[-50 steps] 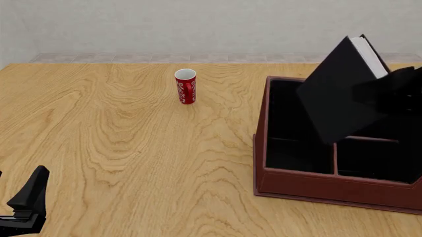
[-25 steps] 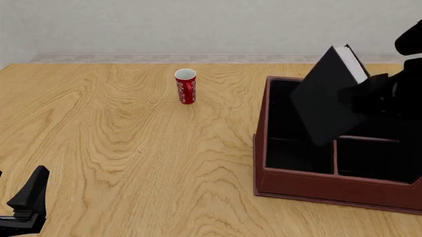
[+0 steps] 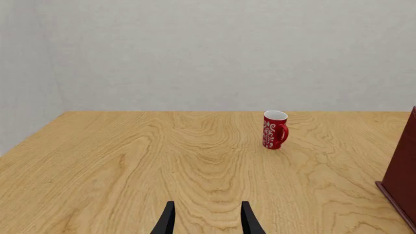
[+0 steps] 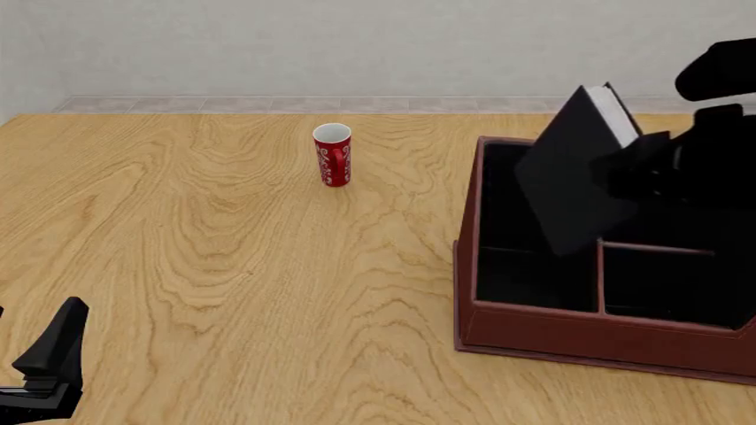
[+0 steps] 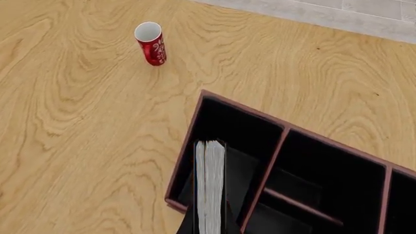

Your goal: Pick up the book and place it in the left compartment of the caddy.

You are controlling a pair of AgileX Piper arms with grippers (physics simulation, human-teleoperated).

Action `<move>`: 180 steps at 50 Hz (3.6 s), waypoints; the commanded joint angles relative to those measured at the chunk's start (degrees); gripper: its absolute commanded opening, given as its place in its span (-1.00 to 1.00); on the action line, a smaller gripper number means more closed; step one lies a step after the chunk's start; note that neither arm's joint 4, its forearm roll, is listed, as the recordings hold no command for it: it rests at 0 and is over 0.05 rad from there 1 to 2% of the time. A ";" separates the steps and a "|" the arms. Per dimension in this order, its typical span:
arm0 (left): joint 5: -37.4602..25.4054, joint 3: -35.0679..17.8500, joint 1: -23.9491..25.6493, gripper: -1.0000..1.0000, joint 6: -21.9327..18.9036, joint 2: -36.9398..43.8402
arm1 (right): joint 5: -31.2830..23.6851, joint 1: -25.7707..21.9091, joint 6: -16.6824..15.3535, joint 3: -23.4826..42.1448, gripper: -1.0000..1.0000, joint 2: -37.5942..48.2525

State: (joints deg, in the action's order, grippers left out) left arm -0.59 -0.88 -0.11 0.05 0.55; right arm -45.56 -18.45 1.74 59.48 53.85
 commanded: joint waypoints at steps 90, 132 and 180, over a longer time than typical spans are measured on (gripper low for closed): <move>0.02 0.07 0.05 1.00 -0.11 -0.18 | 8.82 2.73 1.28 -1.92 -1.00 7.46; 0.02 0.07 0.06 1.00 -0.11 -0.19 | 15.02 2.78 2.18 -6.15 -1.00 12.77; 0.02 0.07 0.07 1.00 -0.11 -0.17 | 20.96 2.32 3.72 -10.63 -1.00 16.76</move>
State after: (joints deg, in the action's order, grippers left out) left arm -0.59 -0.88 -0.10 0.04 0.55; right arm -25.63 -15.99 4.10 49.33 70.61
